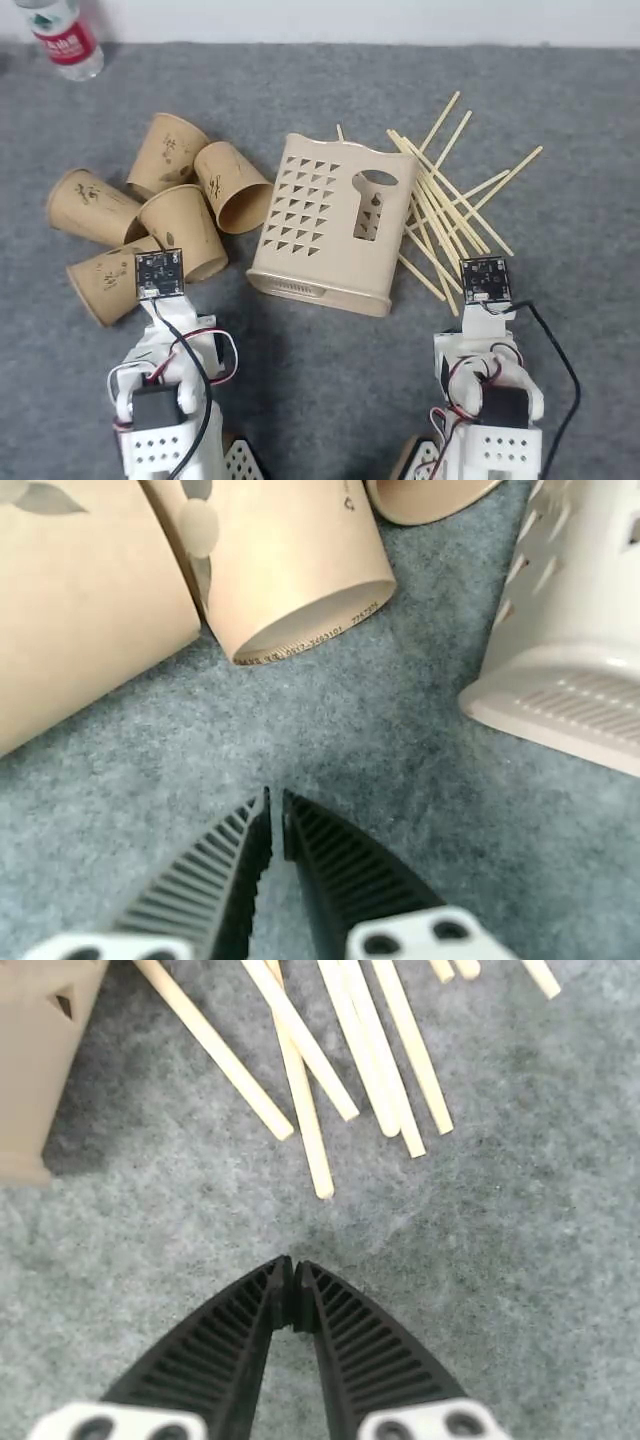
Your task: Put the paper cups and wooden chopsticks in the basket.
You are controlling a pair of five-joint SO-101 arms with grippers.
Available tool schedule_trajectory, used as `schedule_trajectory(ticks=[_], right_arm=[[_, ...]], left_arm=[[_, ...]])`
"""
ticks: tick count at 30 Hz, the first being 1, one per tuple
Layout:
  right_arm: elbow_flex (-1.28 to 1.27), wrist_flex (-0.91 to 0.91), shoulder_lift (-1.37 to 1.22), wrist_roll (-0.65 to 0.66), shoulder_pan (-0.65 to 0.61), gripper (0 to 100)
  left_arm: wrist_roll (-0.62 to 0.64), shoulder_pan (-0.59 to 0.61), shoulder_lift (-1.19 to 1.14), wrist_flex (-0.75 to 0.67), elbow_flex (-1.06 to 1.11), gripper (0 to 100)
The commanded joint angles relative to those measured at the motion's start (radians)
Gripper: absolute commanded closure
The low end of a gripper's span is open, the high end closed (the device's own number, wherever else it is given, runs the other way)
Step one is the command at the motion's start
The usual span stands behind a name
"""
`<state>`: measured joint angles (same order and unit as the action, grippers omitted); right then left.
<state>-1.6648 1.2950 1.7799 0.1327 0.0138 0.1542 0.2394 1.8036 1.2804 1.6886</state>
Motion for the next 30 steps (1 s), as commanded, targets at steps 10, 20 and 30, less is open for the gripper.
schedule_trajectory(ticks=[10,20,30], right_arm=[[-0.018,-0.007,0.012,-0.006,-0.051,99.2],[-0.018,-0.007,0.012,-0.009,-0.056,99.2],[-0.018,-0.007,0.012,-0.011,-0.056,99.2]], left_arm=[[0.008,0.003,0.012,-0.018,-0.005,99],[0.008,0.003,0.012,-0.018,-0.005,99],[0.008,0.005,0.012,-0.018,-0.005,99]])
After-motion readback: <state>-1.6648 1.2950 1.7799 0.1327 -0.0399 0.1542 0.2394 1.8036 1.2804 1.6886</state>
